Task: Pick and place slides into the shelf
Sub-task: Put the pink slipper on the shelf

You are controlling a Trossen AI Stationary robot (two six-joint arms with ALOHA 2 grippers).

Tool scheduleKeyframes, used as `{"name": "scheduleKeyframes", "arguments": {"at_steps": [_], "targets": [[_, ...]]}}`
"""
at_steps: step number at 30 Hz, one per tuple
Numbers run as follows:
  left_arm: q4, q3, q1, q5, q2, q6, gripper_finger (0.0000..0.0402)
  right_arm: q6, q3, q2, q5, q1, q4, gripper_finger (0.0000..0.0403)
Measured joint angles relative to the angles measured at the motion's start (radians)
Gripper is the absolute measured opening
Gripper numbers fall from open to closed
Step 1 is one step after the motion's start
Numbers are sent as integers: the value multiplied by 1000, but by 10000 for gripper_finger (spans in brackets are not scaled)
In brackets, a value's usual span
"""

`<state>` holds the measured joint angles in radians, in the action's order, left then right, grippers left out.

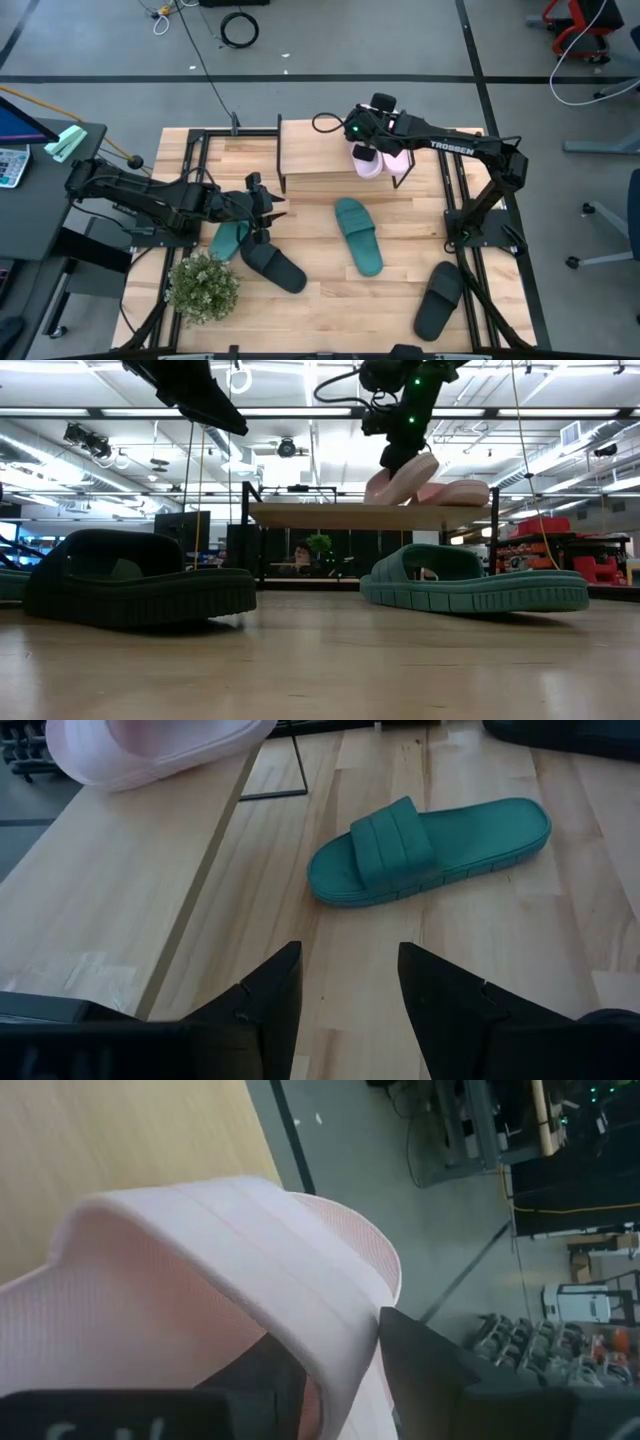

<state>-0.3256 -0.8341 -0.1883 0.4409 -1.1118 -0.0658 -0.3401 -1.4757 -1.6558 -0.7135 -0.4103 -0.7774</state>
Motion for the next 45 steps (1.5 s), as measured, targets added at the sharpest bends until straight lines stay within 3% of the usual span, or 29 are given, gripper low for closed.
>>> {"name": "scheduleKeyframes", "arguments": {"at_steps": [7, 20, 26, 31, 38, 45], "targets": [[0, 0, 0, 0, 0, 1, 172, 11, 0, 0, 0, -1, 60, 129], [-1, 0, 0, 0, 0, -1, 172, 175, 0, 0, 18, 0, 35, 110], [-1, 0, 0, 0, 0, -2, 172, 239, 0, 2, 140, -15, -28, 111], [-1, 0, 0, 0, 0, -2, 172, 227, 0, 2, 92, -14, -37, 120], [-1, 0, 0, 0, 0, -2, 172, 235, 0, 2, 170, -20, -69, 151], [-1, 0, 0, 0, 0, -11, 172, 271, 0, 4, 173, -19, -109, 177]]}}
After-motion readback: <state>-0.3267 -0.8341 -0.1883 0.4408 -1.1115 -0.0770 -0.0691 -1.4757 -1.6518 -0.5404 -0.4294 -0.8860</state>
